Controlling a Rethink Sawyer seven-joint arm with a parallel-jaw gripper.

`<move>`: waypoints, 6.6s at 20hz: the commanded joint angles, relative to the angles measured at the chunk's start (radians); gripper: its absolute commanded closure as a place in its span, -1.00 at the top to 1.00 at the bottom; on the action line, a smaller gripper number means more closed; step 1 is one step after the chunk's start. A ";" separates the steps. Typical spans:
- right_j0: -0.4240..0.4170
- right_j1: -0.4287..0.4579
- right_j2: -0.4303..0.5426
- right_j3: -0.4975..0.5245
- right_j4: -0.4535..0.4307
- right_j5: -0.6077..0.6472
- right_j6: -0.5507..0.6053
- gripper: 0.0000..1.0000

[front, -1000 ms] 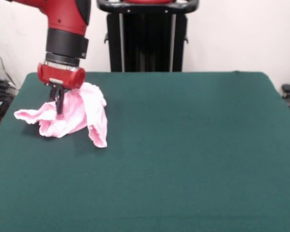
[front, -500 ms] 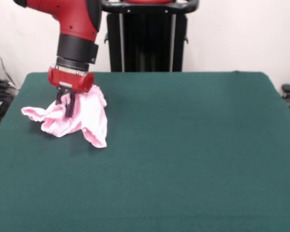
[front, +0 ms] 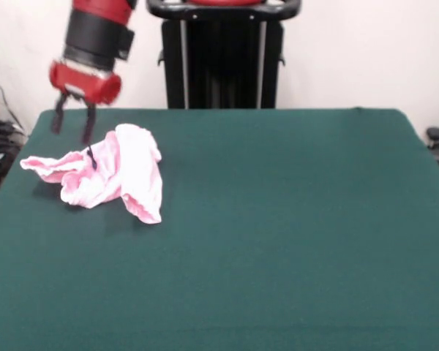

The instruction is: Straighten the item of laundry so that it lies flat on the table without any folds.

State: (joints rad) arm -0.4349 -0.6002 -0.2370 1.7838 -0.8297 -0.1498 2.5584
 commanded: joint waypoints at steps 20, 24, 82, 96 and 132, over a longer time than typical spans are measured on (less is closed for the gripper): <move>-0.121 -0.123 0.544 0.138 0.015 0.241 -0.066 1.00; -0.124 -0.073 0.557 0.117 0.000 0.257 -0.075 1.00; -0.063 0.102 0.769 -0.013 0.174 0.207 -0.118 -1.00; 0.103 0.033 0.633 -0.016 0.275 0.192 0.050 -1.00; 0.220 -0.061 0.203 0.051 0.418 0.243 0.022 1.00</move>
State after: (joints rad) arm -0.1666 -0.8099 -0.1316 1.7190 -0.3467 0.2194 2.5586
